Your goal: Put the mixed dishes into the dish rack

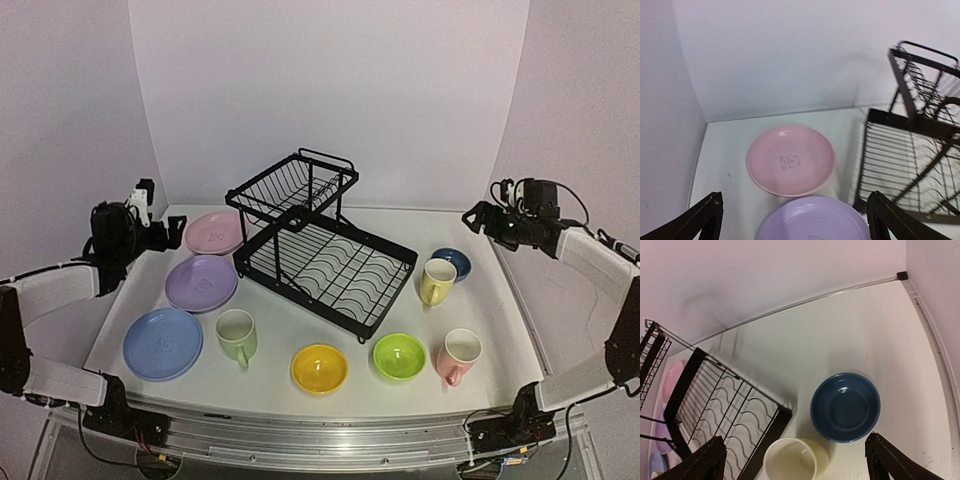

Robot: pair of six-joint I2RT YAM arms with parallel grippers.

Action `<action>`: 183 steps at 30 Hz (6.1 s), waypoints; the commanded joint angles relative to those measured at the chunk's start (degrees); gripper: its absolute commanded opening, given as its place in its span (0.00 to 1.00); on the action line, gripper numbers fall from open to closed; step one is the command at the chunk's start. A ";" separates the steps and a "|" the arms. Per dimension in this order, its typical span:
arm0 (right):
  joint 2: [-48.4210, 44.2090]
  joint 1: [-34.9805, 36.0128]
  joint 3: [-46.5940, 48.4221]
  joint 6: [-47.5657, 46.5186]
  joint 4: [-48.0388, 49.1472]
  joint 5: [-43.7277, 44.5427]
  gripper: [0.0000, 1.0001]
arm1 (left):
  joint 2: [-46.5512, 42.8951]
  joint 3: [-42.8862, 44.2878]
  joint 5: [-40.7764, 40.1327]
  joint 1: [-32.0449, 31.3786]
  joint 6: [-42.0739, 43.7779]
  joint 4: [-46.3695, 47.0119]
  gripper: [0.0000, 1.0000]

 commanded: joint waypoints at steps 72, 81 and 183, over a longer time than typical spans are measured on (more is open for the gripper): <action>39.28 52.23 80.21 3.88 -22.29 -2.77 0.84 | 5.58 55.24 10.14 -4.61 43.83 -41.45 0.00; 28.74 52.09 66.44 0.30 -16.60 8.26 0.92 | 17.80 63.14 18.24 -6.31 39.03 -17.09 0.00; 11.94 37.31 32.16 1.57 -16.13 18.95 0.97 | 55.27 96.70 25.06 -17.32 50.88 -31.99 0.80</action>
